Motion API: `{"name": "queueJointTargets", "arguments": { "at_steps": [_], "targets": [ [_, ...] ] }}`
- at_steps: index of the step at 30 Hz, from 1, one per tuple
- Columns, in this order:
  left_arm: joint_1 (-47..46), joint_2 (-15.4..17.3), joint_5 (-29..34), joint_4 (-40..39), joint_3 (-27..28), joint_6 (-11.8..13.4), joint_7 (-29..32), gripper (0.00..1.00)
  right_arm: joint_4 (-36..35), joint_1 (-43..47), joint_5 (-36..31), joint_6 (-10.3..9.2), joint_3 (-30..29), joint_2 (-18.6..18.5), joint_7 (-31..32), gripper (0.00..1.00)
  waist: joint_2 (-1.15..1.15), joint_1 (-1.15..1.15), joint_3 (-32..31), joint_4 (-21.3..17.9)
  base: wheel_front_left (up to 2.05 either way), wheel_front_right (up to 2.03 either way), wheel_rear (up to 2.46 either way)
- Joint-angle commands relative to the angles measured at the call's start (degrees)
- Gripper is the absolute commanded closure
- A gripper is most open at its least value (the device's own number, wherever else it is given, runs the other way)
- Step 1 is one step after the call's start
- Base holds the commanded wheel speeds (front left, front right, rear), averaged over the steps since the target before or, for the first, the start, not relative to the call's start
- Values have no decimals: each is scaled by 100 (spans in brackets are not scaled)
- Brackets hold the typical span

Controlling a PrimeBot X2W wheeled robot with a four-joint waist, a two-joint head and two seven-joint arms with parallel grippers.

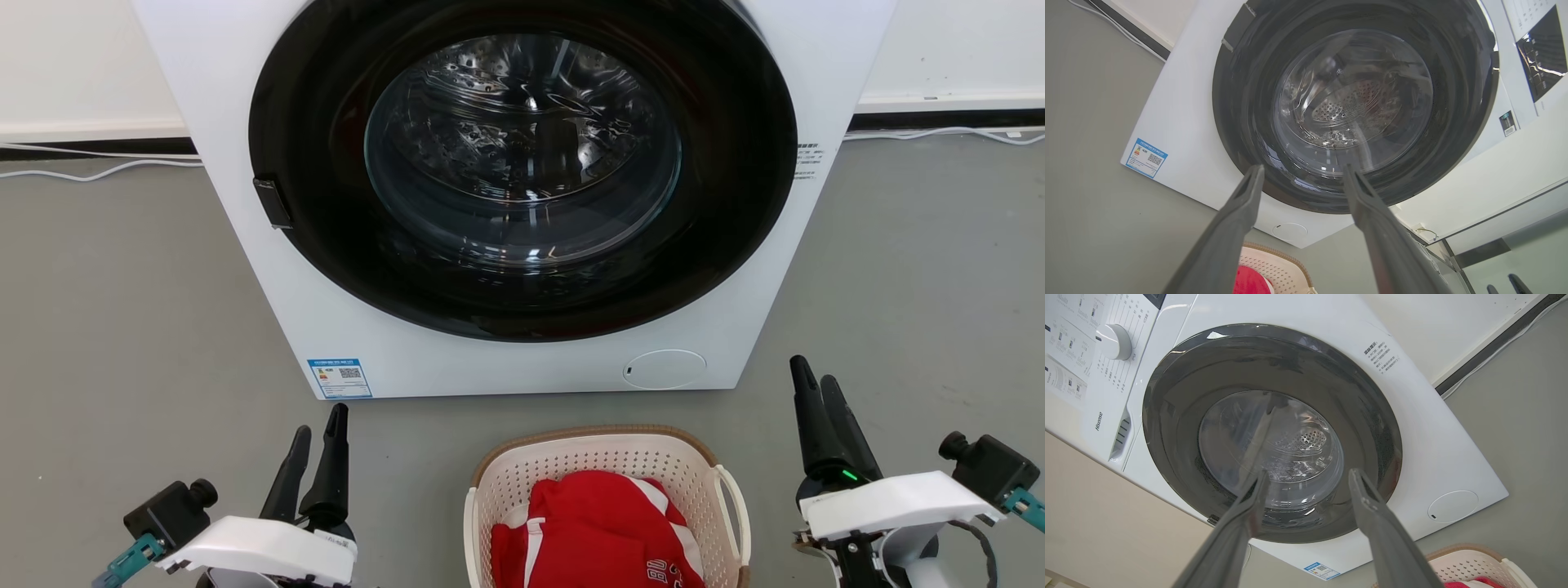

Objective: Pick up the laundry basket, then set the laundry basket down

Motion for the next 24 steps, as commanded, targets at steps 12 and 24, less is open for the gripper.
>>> {"name": "queueJointTargets", "arguments": {
  "at_steps": [12, 24],
  "targets": [
    [-358, 57, 870, -326, -24, 106, -250, 0, -254, -312, -1027, 30, 142, 0, -272, 0, 0, 0, 4, 6, 0, 0, 0],
    [-385, 69, 1543, -383, -109, 132, -452, 0, -229, -359, -1852, 34, 83, 28, -474, 0, 0, 0, 28, -12, 0, 0, 0]
  ]
}}
